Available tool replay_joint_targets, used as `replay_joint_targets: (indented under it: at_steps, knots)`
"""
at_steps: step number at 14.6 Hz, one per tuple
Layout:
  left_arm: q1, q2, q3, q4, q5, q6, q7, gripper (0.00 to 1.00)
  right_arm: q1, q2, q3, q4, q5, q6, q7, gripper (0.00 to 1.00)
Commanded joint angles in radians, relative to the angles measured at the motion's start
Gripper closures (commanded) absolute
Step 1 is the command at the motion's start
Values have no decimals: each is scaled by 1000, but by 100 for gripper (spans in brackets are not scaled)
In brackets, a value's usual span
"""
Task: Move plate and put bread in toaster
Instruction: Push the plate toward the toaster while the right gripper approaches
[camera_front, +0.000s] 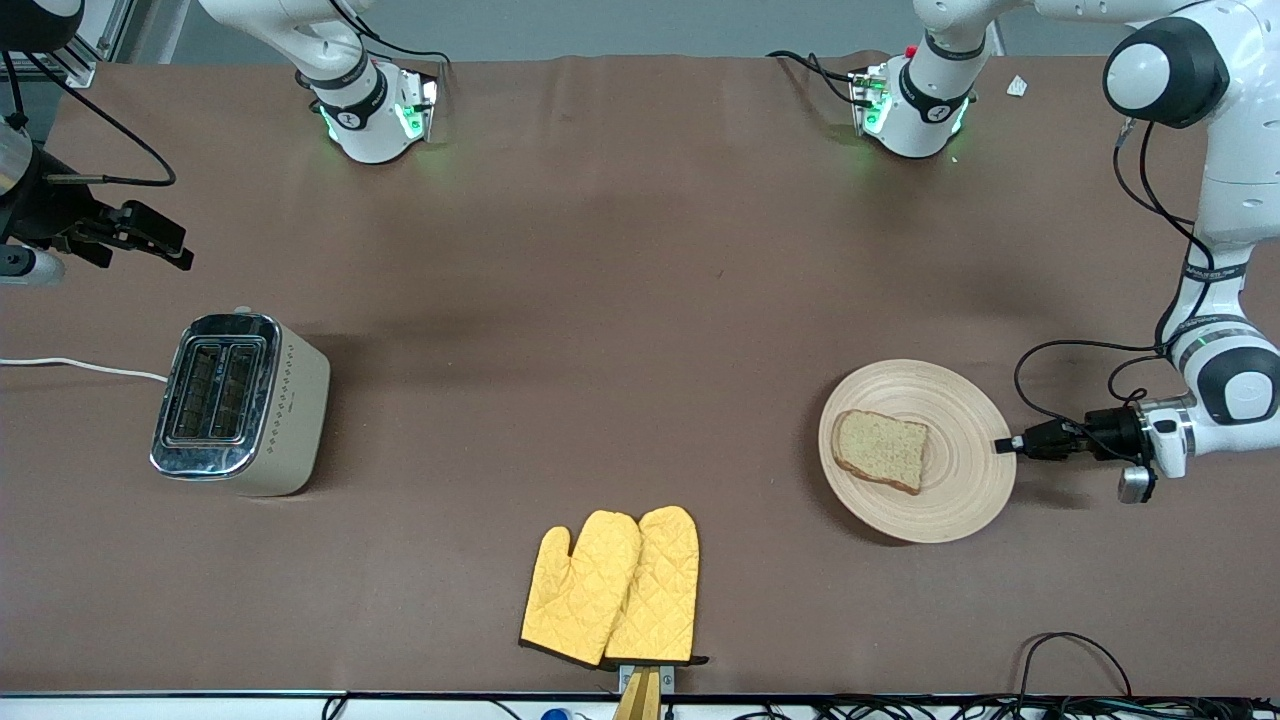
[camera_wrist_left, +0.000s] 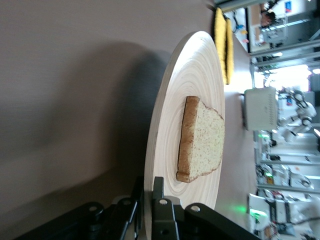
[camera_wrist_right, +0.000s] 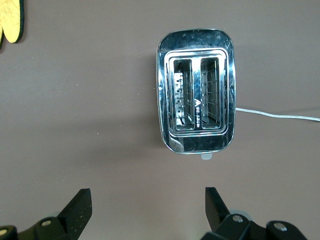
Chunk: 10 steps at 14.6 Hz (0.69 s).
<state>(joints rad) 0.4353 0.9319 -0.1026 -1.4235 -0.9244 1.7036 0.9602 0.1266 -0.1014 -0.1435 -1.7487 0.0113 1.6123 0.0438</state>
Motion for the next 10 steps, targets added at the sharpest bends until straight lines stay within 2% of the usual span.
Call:
replay_joint_targets:
  at_steps: [1,4,7,10]
  knots:
    - [-3,-10,-75,3,7,-61,-29,99,4,-23,2,-20,-8,-17,13,0]
    - [-44,-13,-156,5,12,-73,-122,100,16,-20,4,-22,-5,-17,16,0]
    - [-157,-27,-175,3,27,-55,-158,100,70,-15,4,-25,-1,0,126,0]
    - [-275,-39,-186,3,-5,43,-214,100,116,17,4,-28,-1,47,183,0]
